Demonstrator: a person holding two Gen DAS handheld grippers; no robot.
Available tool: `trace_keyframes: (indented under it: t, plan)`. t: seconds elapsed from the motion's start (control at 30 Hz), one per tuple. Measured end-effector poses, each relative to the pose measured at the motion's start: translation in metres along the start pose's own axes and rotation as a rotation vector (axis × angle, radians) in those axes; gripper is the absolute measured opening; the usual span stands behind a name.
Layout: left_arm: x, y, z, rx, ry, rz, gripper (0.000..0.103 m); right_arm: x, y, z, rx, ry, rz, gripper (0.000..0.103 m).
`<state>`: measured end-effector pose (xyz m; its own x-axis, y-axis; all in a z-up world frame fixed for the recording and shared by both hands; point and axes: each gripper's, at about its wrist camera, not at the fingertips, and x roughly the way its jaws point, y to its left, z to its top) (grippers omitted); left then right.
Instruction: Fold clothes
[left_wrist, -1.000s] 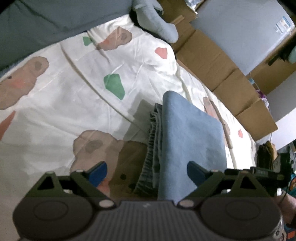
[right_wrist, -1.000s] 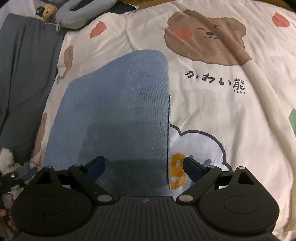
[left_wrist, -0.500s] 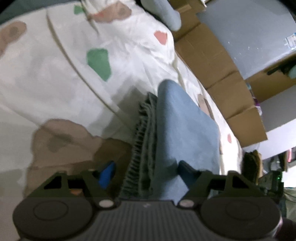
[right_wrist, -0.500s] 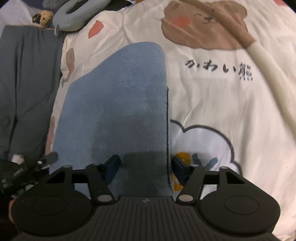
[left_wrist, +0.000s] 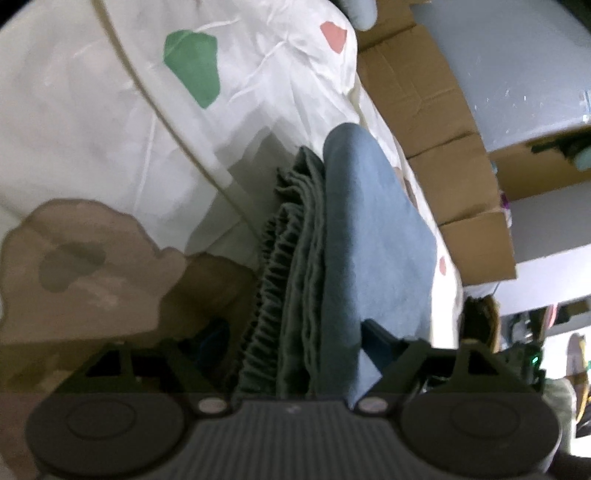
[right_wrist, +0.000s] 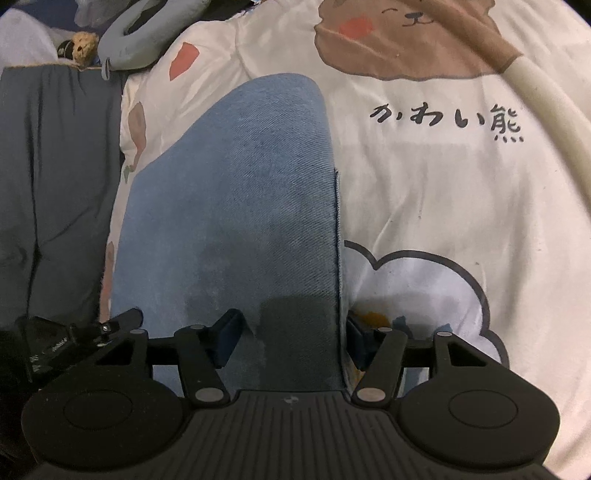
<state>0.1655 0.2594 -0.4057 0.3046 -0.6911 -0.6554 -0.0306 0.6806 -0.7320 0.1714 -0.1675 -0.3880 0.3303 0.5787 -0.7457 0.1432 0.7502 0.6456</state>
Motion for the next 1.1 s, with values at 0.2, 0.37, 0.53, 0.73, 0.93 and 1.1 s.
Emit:
trace_keyframes:
  t: [0.2,0.37,0.53,0.73,0.93,1.1]
  plan:
    - [0.003,-0.004,0.000,0.032,0.015,-0.004,0.075,0.005,-0.010,0.005,0.031,0.036,0.056,0.056]
    - [-0.002,-0.011,0.002,0.043,0.015,-0.017,0.053,-0.001,0.000,0.005,-0.021,0.034,0.036,0.035]
    - [-0.004,-0.016,0.003,0.046,0.022,-0.026,0.048,-0.011,0.014,0.010,-0.059,0.037,0.023,0.025]
    - [0.003,-0.021,-0.001,0.044,0.035,-0.037,0.048,-0.027,0.026,0.020,-0.109,0.056,0.006,0.022]
    - [0.021,-0.035,-0.007,0.056,0.065,-0.055,0.048,-0.043,0.026,0.028,-0.147,0.079,-0.036,0.021]
    - [0.038,-0.050,-0.012,0.074,0.090,-0.069,0.048,-0.058,0.017,0.029,-0.151,0.076,-0.060,0.021]
